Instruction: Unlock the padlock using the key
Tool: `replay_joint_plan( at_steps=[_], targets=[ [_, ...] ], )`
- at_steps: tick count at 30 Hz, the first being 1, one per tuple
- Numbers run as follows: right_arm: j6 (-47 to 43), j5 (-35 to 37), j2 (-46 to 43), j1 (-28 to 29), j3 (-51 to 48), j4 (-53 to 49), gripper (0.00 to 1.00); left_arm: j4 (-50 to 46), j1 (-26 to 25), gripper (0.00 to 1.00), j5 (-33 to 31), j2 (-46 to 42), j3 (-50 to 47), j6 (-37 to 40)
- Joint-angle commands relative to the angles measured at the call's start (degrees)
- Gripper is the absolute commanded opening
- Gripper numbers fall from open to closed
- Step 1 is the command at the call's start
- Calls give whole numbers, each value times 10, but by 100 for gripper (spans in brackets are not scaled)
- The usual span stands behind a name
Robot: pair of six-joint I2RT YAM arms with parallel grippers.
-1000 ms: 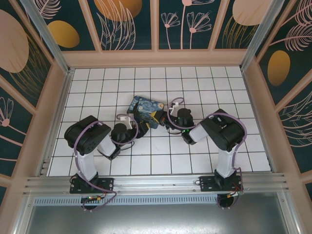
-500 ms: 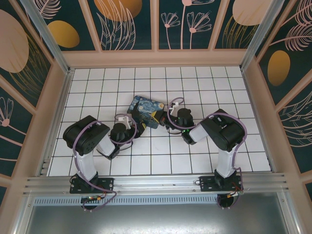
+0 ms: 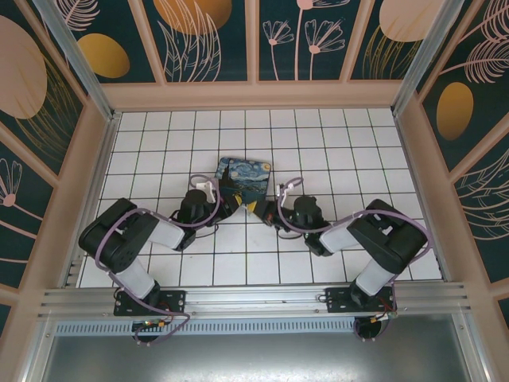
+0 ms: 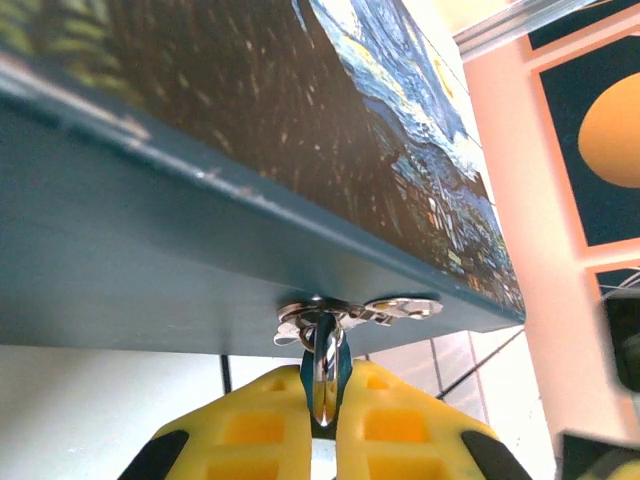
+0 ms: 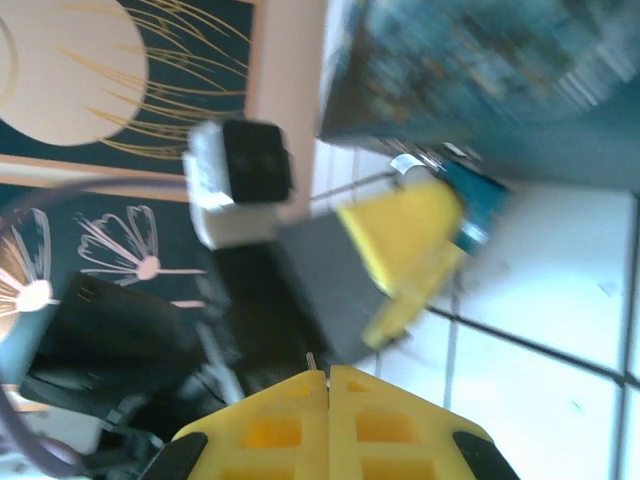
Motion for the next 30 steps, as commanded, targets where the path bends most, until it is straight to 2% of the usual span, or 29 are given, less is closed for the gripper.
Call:
replay_joint_plan(
  at_steps=[1,6,11,19,30],
  targets=[
    [17,48,17,21,-35,67,0,-21,5,0,34,-26,11,-32],
    [57,73,61,26,-62,140,0,-18,5,0,55,-41,7,-68],
    [88,86,94,29,-53,167,0,11,6,0,62,-50,-7,-114],
    [119,124,106,41,-35,168,0,62,6,0,54,-59,-38,-174],
    [126,134,119,44,-5,147,0,80,5,0,49,-66,-51,-199]
  ],
)
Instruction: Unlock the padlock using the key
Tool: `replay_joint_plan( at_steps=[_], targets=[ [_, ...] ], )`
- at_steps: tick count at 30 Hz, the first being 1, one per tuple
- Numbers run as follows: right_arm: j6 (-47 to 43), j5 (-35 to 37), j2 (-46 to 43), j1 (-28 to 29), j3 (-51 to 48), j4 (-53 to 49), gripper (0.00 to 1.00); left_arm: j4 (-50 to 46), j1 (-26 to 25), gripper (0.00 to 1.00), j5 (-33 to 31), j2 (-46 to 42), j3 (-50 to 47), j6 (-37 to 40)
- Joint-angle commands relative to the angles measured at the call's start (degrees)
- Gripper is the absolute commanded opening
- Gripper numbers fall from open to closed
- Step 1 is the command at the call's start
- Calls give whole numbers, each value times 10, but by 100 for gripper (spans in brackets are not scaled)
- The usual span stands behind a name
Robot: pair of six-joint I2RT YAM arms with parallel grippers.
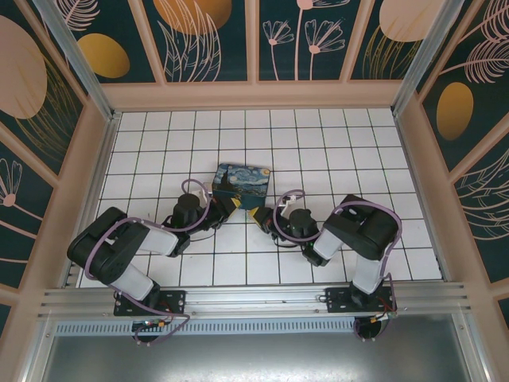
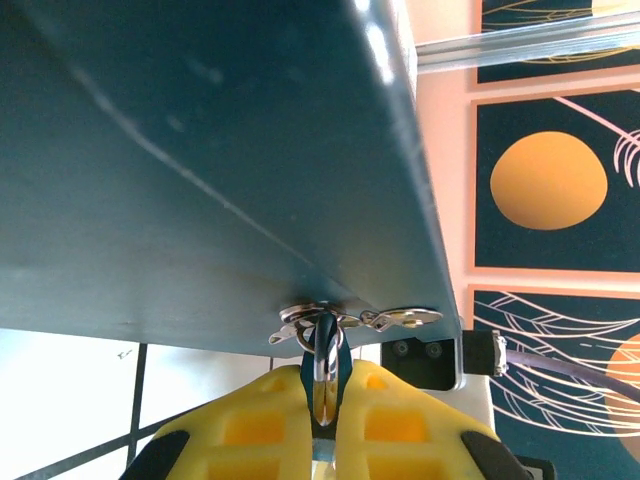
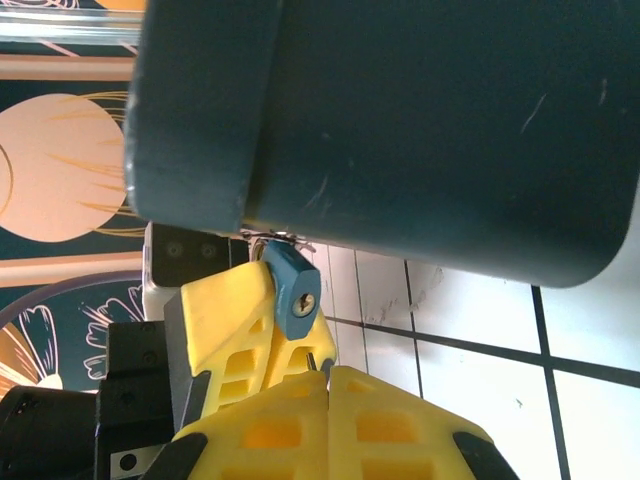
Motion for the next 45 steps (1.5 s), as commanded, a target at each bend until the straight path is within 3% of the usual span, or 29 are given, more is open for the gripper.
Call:
replay_joint_plan(
  at_steps=[1,27,40,45],
  targets=[
    [11,15,13,5,15,14,0,47,3,0,3,-18,-4,-11],
    [11,8,30,-7,54,1,0,45,3,0,8,-22,-11,2],
    [-16,21,69,-8,63,57,0,119,2,0,47,-13,-11,-94],
    [-63,18,53,-6,80,23,0,96,2,0,50,-23,-10,-95]
  ],
)
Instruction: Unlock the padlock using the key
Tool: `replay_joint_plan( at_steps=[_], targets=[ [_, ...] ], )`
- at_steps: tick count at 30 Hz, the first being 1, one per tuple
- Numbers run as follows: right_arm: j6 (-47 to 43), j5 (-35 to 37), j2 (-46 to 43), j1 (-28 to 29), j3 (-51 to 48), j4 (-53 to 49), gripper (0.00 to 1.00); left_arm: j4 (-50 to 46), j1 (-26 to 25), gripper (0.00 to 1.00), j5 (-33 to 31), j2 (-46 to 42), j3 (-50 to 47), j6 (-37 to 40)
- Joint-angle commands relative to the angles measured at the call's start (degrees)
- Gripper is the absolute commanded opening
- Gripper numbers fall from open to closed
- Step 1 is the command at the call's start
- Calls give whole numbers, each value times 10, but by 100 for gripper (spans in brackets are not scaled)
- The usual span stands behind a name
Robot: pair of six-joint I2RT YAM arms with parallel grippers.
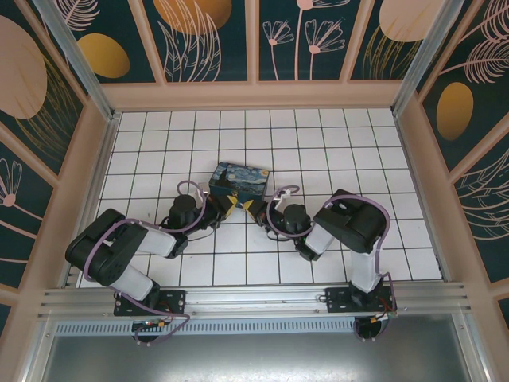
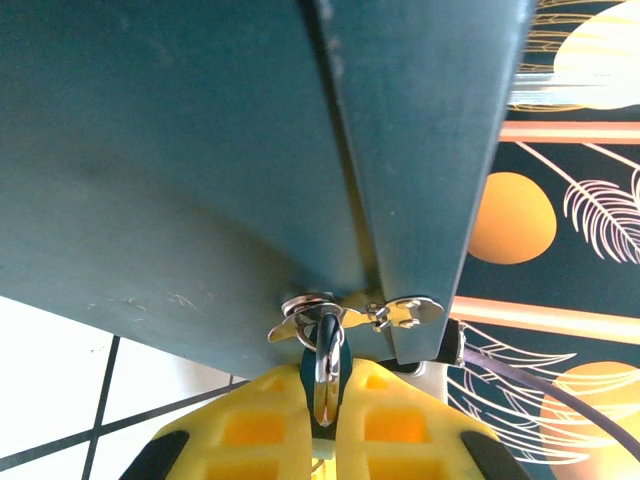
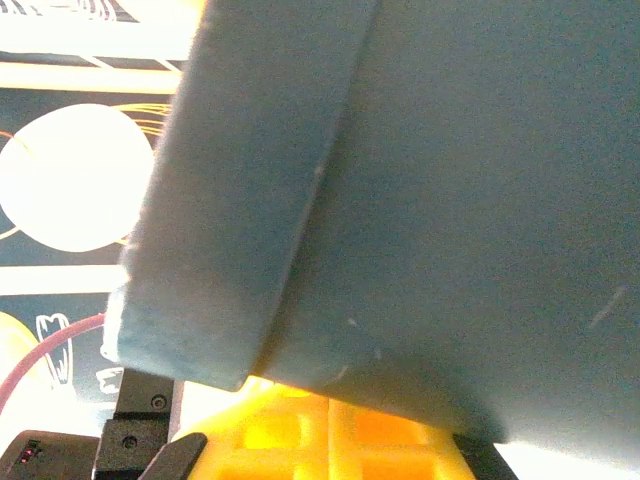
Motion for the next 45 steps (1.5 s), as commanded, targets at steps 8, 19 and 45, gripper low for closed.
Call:
replay_joint_plan(
  at_steps=[8,19,45],
  targets=[
    [-134,33,-57,6,62,-159,0,43,-8,0,51,-22,2,3],
    [-25,-35,-13,-3,78,-9,0,2,-9,0,47,-30,8,35],
    [-251,-30,-83,9,228,-355,0,-18,-9,0,43,-27,10,51]
  ],
)
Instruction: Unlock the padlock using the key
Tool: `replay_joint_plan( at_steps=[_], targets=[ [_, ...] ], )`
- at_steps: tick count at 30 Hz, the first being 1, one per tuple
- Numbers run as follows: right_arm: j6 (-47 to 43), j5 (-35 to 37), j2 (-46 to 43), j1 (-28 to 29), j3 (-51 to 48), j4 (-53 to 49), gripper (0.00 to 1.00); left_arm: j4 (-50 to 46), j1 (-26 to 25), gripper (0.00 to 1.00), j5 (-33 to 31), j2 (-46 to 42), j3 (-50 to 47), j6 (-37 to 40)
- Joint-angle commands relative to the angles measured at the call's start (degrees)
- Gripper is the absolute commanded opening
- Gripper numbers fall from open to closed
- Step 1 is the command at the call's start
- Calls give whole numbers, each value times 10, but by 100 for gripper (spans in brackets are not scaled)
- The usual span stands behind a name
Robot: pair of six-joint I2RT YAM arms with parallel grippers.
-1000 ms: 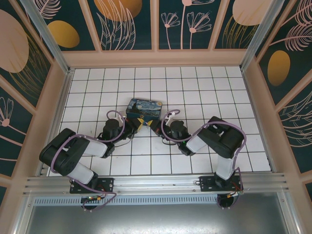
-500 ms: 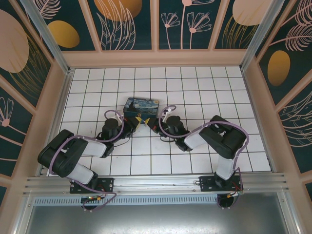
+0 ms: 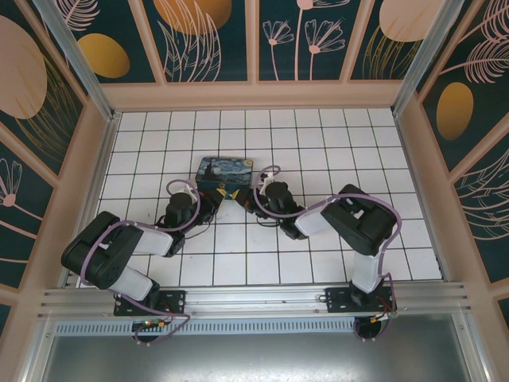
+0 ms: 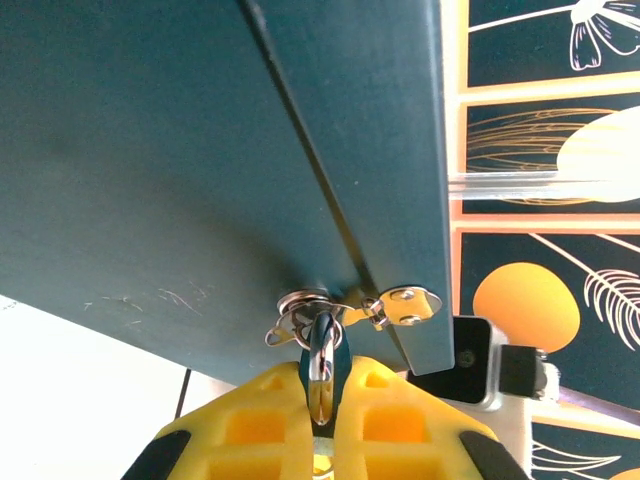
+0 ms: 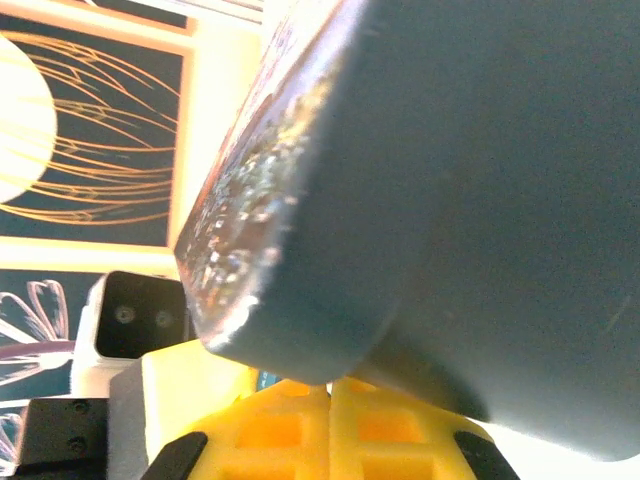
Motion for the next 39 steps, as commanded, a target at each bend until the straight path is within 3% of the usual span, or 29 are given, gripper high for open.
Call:
replay_joint_plan(
  at_steps=[1,4,8,14,19,21,24,29,35,39],
  targets=[
    [-130,20,-51,24,70,-75,0,11,-32,0,137,-8,9,19],
    [-159,36,-55,28,72,-102,0,11,-32,0,137,-9,11,20],
    [-130,22,-45,29,55,-35,0,10,-32,0,137,-10,13,20],
    [70,-63,18,10,21,255,0,8,-32,0,137,-10,13,20],
    [177,-93,48,1,33,358,0,7,-32,0,136,-11,13,22],
    [156,-111,35,0,47,308,0,7,-32,0,137,-10,13,22],
    [50,-106,-13,4,75,122,0,8,-32,0,138,-10,13,22],
    [-149,-26,-63,16,132,-133,0,7,-32,0,140,-13,11,22],
    [-237,9,-72,22,139,-168,0,1,-32,0,141,-17,8,25],
    [-210,-7,-71,21,122,-107,0,-1,-32,0,142,-19,6,28]
  ],
)
